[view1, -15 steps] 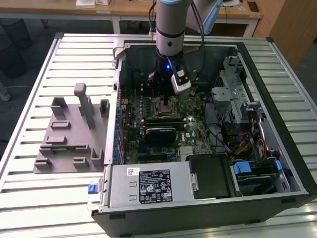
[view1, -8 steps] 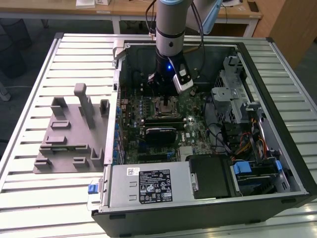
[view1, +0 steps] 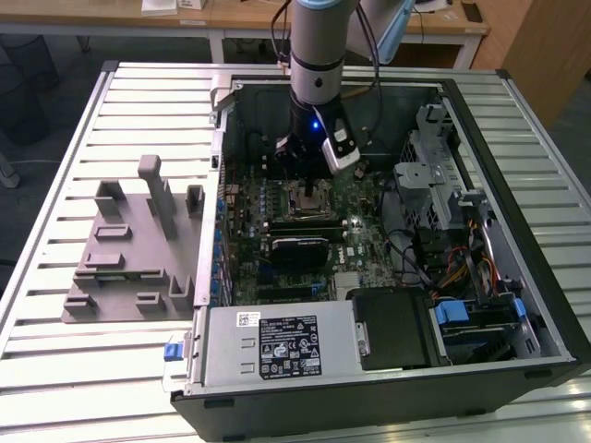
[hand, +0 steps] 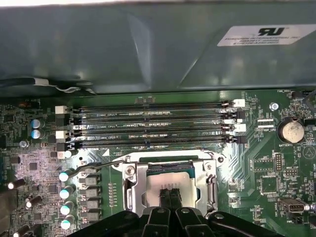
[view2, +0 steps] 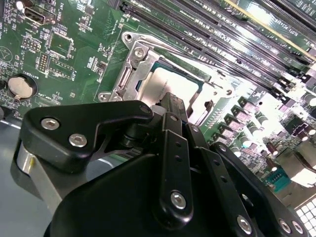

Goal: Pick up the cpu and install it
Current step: 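Close the cpu cover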

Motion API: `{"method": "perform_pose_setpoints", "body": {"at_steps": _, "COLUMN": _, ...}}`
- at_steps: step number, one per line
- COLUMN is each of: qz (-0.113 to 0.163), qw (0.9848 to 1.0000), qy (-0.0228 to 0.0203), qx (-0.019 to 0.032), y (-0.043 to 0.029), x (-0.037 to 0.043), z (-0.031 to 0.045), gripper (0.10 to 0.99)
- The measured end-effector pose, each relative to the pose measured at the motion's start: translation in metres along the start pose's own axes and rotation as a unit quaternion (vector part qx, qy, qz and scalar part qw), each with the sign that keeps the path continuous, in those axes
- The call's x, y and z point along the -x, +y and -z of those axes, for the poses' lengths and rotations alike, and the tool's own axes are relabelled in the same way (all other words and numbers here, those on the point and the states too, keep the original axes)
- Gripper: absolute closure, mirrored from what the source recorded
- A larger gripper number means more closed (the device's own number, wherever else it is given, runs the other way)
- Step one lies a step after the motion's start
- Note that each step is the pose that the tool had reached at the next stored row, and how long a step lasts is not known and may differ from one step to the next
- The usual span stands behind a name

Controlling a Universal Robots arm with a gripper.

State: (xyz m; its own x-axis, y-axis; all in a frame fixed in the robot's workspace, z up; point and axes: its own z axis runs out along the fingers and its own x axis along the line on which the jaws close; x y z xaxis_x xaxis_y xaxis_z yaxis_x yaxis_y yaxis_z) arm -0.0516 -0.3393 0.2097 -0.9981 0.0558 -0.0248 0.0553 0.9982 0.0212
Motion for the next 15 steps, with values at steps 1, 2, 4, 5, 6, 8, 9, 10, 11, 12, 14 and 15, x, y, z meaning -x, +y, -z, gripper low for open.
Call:
{"method": "perform_pose_setpoints", "body": {"at_steps": 1, "qz": 0.000, "qw": 1.0000, "qy": 0.0000, "qx": 0.0000, "y": -0.0001, "x": -0.0008, "z": 0.0000, "gripper": 0.980}}
{"method": "perform_pose_setpoints", "body": {"at_steps": 2, "qz": 0.000, "qw": 1.0000, "qy": 0.0000, "qx": 0.0000, "y": -0.0001, "x": -0.0019, "z": 0.0000, "gripper": 0.980}}
{"method": "perform_pose_setpoints", "body": {"at_steps": 4, "qz": 0.000, "qw": 1.0000, "qy": 0.0000, "qx": 0.0000, "y": -0.0002, "x": -0.0042, "z": 0.0000, "gripper": 0.980}}
{"method": "perform_pose_setpoints", "body": {"at_steps": 5, "qz": 0.000, "qw": 1.0000, "qy": 0.0000, "qx": 0.0000, "y": -0.0003, "x": -0.0054, "z": 0.0001, "gripper": 0.980}}
{"method": "perform_pose_setpoints", "body": {"at_steps": 6, "qz": 0.000, "qw": 1.0000, "qy": 0.0000, "qx": -0.0001, "y": -0.0003, "x": -0.0063, "z": 0.0001, "gripper": 0.980}}
{"method": "perform_pose_setpoints", "body": {"at_steps": 8, "qz": 0.000, "qw": 1.0000, "qy": 0.0000, "qx": 0.0000, "y": -0.0004, "x": -0.0079, "z": 0.0001, "gripper": 0.980}}
{"method": "perform_pose_setpoints", "body": {"at_steps": 9, "qz": 0.000, "qw": 1.0000, "qy": 0.0000, "qx": 0.0000, "y": -0.0005, "x": -0.0086, "z": 0.0001, "gripper": 0.980}}
{"method": "perform_pose_setpoints", "body": {"at_steps": 10, "qz": 0.000, "qw": 1.0000, "qy": 0.0000, "qx": 0.0000, "y": -0.0005, "x": -0.0094, "z": 0.0001, "gripper": 0.980}}
{"method": "perform_pose_setpoints", "body": {"at_steps": 11, "qz": 0.000, "qw": 1.0000, "qy": 0.0000, "qx": 0.0000, "y": -0.0006, "x": -0.0104, "z": 0.0002, "gripper": 0.980}}
{"method": "perform_pose_setpoints", "body": {"at_steps": 12, "qz": 0.000, "qw": 1.0000, "qy": 0.0000, "qx": -0.0001, "y": -0.0006, "x": -0.0114, "z": 0.0002, "gripper": 0.980}}
{"method": "perform_pose_setpoints", "body": {"at_steps": 14, "qz": 0.000, "qw": 1.0000, "qy": 0.0000, "qx": -0.0001, "y": -0.0007, "x": -0.0134, "z": 0.0002, "gripper": 0.980}}
{"method": "perform_pose_setpoints", "body": {"at_steps": 15, "qz": 0.000, "qw": 1.0000, "qy": 0.0000, "qx": 0.0000, "y": -0.0008, "x": -0.0145, "z": 0.0002, "gripper": 0.980}}
